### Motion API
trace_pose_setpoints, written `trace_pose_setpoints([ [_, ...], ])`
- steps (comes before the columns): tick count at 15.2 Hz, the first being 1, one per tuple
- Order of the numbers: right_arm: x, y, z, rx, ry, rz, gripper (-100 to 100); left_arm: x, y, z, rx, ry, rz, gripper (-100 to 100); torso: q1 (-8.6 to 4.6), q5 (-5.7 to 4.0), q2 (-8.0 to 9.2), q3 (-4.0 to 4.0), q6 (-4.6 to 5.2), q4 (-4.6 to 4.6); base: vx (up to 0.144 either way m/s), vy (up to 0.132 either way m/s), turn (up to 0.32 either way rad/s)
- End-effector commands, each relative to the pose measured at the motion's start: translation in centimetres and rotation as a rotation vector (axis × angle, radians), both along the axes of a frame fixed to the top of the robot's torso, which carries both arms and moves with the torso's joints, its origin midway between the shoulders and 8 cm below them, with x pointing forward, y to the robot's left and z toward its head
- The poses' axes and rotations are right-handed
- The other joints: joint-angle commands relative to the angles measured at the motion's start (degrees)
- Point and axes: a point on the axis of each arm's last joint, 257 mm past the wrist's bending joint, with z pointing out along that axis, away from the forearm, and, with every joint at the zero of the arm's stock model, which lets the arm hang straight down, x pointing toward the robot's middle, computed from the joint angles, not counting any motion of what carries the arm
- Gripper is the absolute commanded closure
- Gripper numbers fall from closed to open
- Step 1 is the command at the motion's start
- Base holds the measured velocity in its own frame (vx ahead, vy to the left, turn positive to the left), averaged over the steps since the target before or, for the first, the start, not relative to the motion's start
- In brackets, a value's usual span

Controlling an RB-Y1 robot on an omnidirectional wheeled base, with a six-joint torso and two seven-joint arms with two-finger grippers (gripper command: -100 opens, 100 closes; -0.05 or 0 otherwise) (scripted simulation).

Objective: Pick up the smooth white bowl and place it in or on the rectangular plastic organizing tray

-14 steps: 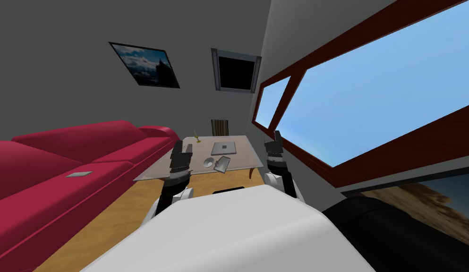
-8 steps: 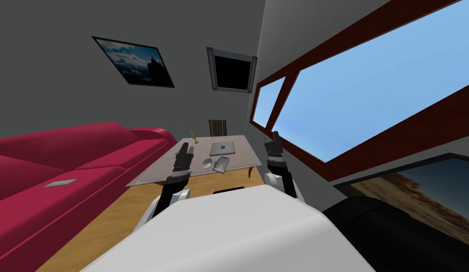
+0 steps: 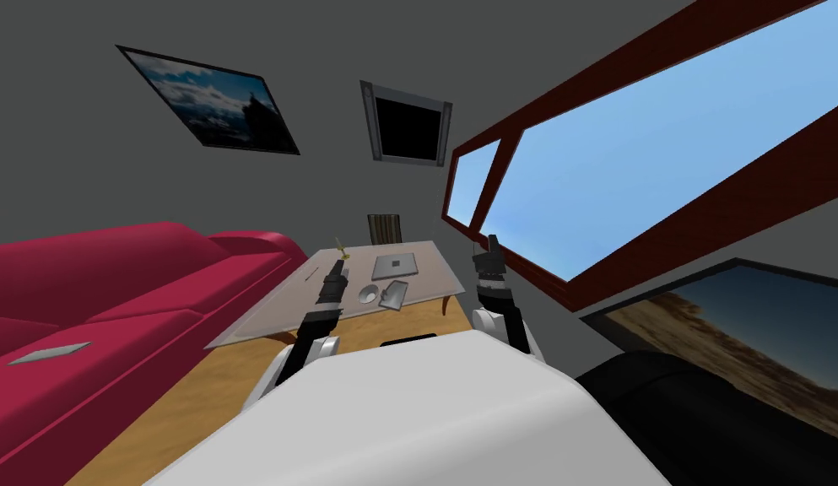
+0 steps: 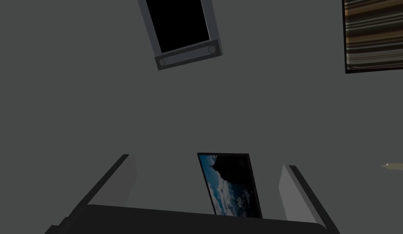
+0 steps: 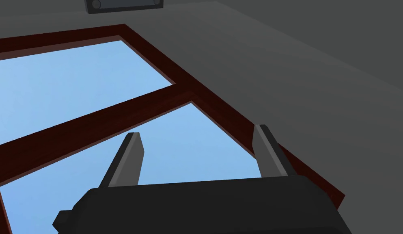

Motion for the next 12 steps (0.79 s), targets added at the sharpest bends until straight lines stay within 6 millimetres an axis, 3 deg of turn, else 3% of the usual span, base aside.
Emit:
trace_pose_setpoints([
  [1,0.0,0.0,0.0,0.0,0.0,0.0,0,1.0,1.2,-2.4,0.001,0.066,0.02,-100,0.0,0.0,0.0,0.0,0.0,0.0,-0.004,0.027,-0.143],
  [2,0.0,0.0,0.0,0.0,0.0,0.0,0,1.0,1.2,-2.4,0.001,0.066,0.021,-100,0.0,0.0,0.0,0.0,0.02,0.0,-0.003,0.029,-0.114],
  [3,0.0,0.0,0.0,0.0,0.0,0.0,0,1.6,2.1,-4.1,-0.001,0.115,0.037,-100,0.01,0.0,0.0,0.0,0.0,0.0,-0.001,0.033,-0.117],
  [4,0.0,0.0,0.0,0.0,0.0,0.0,0,1.6,2.1,-4.1,-0.001,0.115,0.037,-100,0.02,0.0,-0.01,-0.01,0.01,0.0,-0.001,0.035,-0.095],
  [5,0.0,0.0,0.0,0.0,0.0,0.0,0,2.2,3.0,-5.9,-0.004,0.166,0.055,-100,0.03,0.0,-0.01,-0.01,0.0,0.0,-0.003,0.039,-0.123],
  [6,0.0,0.0,0.0,0.0,0.0,0.0,0,2.2,3.0,-5.9,-0.004,0.166,0.055,-100,0.04,0.01,0.0,0.0,0.0,0.0,-0.007,0.036,-0.105],
  [10,0.0,0.0,0.0,0.0,0.0,0.0,0,3.0,5.0,-9.7,-0.015,0.271,0.095,-100,0.02,0.0,-0.01,-0.01,0.01,0.0,-0.004,0.032,-0.123],
  [11,0.0,0.0,0.0,0.0,0.0,0.0,0,3.3,6.0,-11.6,-0.022,0.323,0.116,-100,0.03,0.01,-0.01,-0.01,0.0,0.0,-0.007,0.036,-0.154],
  [12,0.0,0.0,0.0,0.0,0.0,0.0,0,3.3,6.0,-11.6,-0.023,0.324,0.117,-100,0.04,0.01,-0.01,-0.01,0.01,0.0,-0.007,0.04,-0.129],
])
